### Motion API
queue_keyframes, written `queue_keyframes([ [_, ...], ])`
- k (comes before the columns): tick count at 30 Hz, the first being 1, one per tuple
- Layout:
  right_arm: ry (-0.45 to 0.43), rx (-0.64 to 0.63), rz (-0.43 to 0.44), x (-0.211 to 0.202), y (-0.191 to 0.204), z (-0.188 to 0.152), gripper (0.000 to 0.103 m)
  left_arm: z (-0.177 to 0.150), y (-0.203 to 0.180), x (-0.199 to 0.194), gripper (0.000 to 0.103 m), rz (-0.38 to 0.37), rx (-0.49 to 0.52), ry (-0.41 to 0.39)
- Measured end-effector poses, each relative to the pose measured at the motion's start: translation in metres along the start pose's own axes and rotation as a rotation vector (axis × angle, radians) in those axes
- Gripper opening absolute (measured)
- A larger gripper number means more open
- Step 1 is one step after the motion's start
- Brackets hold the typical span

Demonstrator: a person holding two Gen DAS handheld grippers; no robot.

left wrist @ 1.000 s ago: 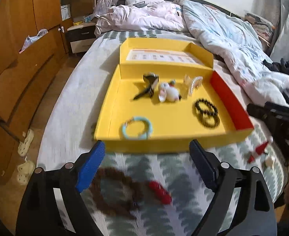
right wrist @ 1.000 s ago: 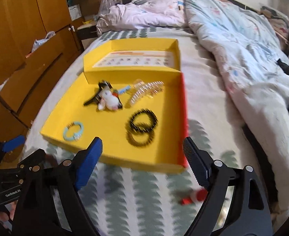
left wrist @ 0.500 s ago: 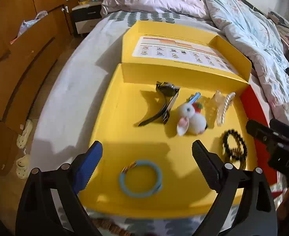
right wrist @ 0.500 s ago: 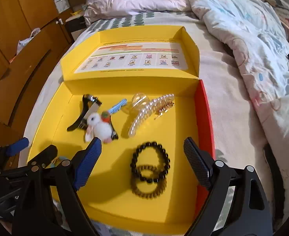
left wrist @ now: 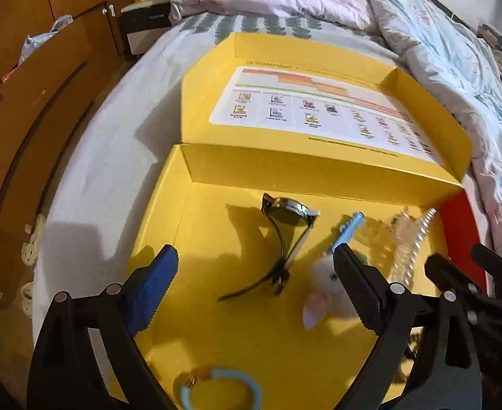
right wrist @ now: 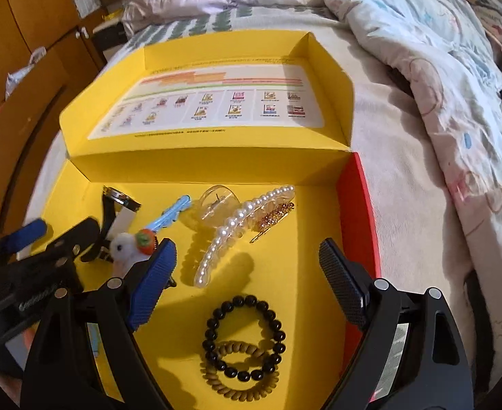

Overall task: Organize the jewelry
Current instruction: 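Return both grippers into the box over the black watch and pearl clip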

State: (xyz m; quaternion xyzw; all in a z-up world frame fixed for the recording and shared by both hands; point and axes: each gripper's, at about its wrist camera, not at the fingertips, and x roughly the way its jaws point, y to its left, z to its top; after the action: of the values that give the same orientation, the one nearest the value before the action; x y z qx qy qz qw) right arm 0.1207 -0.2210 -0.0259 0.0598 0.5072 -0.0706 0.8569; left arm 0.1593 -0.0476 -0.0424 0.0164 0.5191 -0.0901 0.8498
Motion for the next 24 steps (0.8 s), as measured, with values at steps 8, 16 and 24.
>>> queue_keyframes([
  [8, 0.025, -0.012, -0.045, 0.022, 0.006, 0.012, 0.086, 0.013, -0.006, 0.026, 0.091, 0.021, 0.009, 0.044],
  [16, 0.033, -0.034, -0.094, 0.040, 0.015, 0.019, 0.086, 0.015, 0.002, 0.043, 0.091, 0.041, -0.004, 0.074],
  [24, 0.068, -0.029, -0.102, 0.063, 0.010, 0.019, 0.086, 0.013, -0.005, 0.053, 0.091, 0.093, 0.044, 0.071],
])
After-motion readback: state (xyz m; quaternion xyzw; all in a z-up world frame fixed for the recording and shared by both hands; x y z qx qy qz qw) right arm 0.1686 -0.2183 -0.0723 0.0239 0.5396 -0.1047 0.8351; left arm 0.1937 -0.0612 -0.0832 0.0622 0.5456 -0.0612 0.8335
